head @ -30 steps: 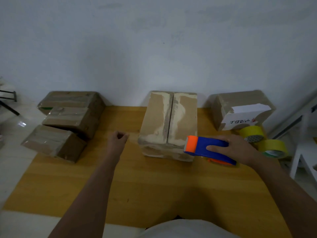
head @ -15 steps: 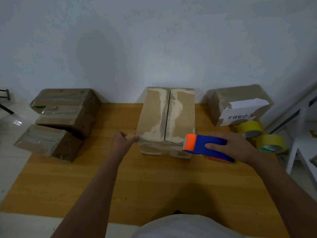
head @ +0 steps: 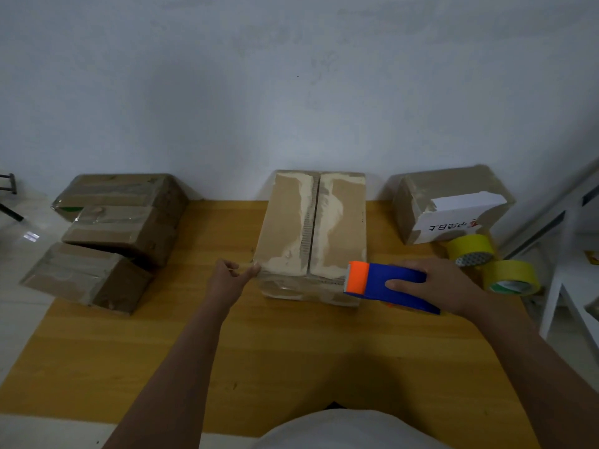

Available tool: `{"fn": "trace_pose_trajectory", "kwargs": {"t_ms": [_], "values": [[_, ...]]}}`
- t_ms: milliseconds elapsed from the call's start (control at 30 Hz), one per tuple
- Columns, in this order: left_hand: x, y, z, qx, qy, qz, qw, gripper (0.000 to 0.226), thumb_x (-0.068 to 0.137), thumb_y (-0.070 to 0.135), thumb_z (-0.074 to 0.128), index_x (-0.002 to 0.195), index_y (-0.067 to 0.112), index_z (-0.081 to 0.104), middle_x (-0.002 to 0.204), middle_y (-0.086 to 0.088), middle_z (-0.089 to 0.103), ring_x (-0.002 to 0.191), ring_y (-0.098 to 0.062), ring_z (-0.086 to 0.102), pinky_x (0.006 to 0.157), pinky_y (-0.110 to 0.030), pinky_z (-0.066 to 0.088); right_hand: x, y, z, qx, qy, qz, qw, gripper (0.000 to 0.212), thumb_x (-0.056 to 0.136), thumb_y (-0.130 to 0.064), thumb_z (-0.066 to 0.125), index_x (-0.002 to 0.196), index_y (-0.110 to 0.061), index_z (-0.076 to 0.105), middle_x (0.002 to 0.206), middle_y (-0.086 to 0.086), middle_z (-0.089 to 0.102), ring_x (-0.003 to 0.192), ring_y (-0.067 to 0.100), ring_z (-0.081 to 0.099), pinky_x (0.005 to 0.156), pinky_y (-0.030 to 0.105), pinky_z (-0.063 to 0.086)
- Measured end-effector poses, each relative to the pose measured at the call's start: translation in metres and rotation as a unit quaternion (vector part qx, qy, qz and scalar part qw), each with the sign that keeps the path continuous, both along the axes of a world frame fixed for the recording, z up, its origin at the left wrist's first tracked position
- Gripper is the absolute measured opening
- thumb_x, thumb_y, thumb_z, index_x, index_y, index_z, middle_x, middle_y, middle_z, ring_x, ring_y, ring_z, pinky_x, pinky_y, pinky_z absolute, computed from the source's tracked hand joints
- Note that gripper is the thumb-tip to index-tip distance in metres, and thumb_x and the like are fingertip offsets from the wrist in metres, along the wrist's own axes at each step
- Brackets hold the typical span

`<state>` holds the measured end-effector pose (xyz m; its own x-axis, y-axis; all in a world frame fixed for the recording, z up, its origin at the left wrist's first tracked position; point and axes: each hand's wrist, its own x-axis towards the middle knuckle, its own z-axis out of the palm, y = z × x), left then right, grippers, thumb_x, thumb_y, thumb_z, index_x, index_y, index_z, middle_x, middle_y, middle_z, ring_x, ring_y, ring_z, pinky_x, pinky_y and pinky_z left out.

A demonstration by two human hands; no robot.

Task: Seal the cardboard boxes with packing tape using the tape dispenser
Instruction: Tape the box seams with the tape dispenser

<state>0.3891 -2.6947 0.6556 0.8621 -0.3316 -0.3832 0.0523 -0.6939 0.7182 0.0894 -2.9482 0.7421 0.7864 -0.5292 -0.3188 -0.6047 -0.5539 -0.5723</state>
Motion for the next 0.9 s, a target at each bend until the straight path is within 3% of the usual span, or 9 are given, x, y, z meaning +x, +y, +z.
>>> {"fn": "trace_pose_trajectory", "kwargs": {"t_ms": [100,167,267,333,467,533,600,767,900], "values": [[-0.001,-0.002,0.0,0.026,-0.007,-0.003,1.0,0.063,0.078,0.06,0.072,0.114,0.014,0.049,0.111,-0.009,0.057,0.084,-0.016,0.054,0.072,-0.04,0.048,0.0,0.001,0.002,0.005,0.001,-0.003,1.0,0.049,0.084,-0.053,0.064,0.128,-0.03,0.06,0.112,-0.006,0.068,0.096,0.01,0.063,0.087,0.038,0.054],[0.001,-0.003,0.004,0.063,-0.005,-0.014,0.998,0.083,0.077,0.062,0.072,0.135,0.01,0.043,0.13,-0.015,0.055,0.103,-0.028,0.057,0.084,-0.046,0.05,0.001,0.002,0.002,0.004,0.004,-0.002,1.0,0.048,0.085,-0.053,0.064,0.127,-0.03,0.061,0.111,-0.006,0.068,0.095,0.01,0.063,0.086,0.037,0.054],[0.005,-0.004,0.014,0.17,-0.046,-0.054,0.983,0.117,0.076,0.071,0.065,0.156,0.007,0.009,0.159,-0.019,0.024,0.141,-0.039,0.031,0.108,-0.051,0.035,0.004,0.003,0.002,0.0,0.004,0.002,1.0,0.044,0.086,-0.052,0.064,0.124,-0.03,0.063,0.11,-0.005,0.069,0.093,0.009,0.063,0.086,0.037,0.054],[0.001,-0.008,0.02,0.209,-0.146,-0.091,0.963,0.114,0.08,0.076,0.053,0.157,0.007,0.006,0.163,-0.018,0.012,0.147,-0.039,0.019,0.115,-0.051,0.024,0.004,0.002,0.002,0.002,0.003,0.004,1.0,0.044,0.086,-0.052,0.064,0.123,-0.03,0.063,0.11,-0.006,0.069,0.093,0.009,0.063,0.086,0.037,0.054],[-0.029,-0.055,0.026,0.141,-0.3,-0.278,0.901,0.089,0.093,0.066,0.041,0.158,0.02,0.003,0.165,-0.007,-0.011,0.152,-0.029,-0.007,0.12,-0.051,0.005,0.005,0.001,-0.001,-0.001,0.013,0.004,1.0,0.047,0.085,-0.055,0.063,0.126,-0.031,0.061,0.111,-0.006,0.068,0.094,0.009,0.063,0.085,0.036,0.054],[-0.048,-0.079,0.022,0.149,-0.296,-0.386,0.861,0.079,0.098,0.061,0.031,0.157,0.026,-0.009,0.163,-0.001,-0.021,0.15,-0.026,-0.018,0.119,-0.051,-0.005,0.006,0.0,-0.002,-0.003,0.016,0.004,1.0,0.049,0.085,-0.055,0.062,0.128,-0.031,0.06,0.113,-0.006,0.068,0.095,0.009,0.062,0.086,0.036,0.054],[-0.058,-0.09,0.012,0.175,-0.275,-0.432,0.841,0.069,0.102,0.056,0.022,0.155,0.029,-0.013,0.162,0.001,-0.025,0.15,-0.025,-0.021,0.12,-0.051,-0.009,0.006,-0.001,-0.002,-0.002,0.011,0.001,1.0,0.049,0.085,-0.055,0.063,0.127,-0.031,0.061,0.113,-0.006,0.068,0.095,0.009,0.062,0.087,0.036,0.054],[-0.057,-0.088,-0.001,0.213,-0.287,-0.448,0.82,0.063,0.104,0.051,0.011,0.153,0.029,-0.02,0.161,-0.002,-0.028,0.147,-0.024,-0.027,0.118,-0.05,-0.014,0.004,-0.006,-0.005,0.016,0.015,0.008,1.0,0.046,0.085,-0.056,0.062,0.125,-0.033,0.061,0.113,-0.008,0.068,0.094,0.006,0.062,0.084,0.032,0.054],[-0.056,-0.09,-0.002,0.229,-0.286,-0.459,0.809,0.066,0.097,0.055,0.001,0.154,0.029,-0.021,0.161,-0.001,-0.028,0.147,-0.025,-0.027,0.119,-0.055,-0.01,-0.001,-0.008,-0.007,0.018,0.012,0.008,1.0,0.051,0.085,-0.056,0.063,0.13,-0.033,0.058,0.117,-0.008,0.067,0.096,0.006,0.061,0.084,0.027,0.053]]}}
